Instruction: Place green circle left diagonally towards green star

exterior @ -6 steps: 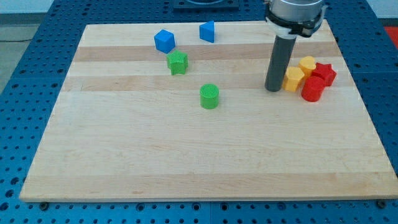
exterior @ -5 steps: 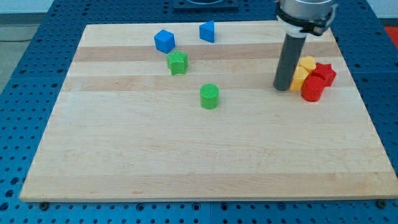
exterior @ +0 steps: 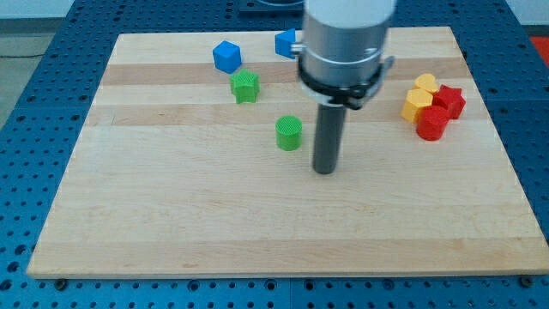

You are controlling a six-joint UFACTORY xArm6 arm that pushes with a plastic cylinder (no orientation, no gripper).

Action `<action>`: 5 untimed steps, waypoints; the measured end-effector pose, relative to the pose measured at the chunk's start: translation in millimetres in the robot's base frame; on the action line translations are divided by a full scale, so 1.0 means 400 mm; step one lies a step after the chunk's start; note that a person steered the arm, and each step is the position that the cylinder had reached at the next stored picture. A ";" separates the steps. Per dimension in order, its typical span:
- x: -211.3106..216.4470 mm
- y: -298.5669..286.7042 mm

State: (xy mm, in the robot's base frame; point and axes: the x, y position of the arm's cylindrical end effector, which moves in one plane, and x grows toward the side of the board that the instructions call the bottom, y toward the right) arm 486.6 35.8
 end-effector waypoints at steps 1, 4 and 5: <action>-0.009 -0.025; -0.115 -0.051; -0.162 -0.051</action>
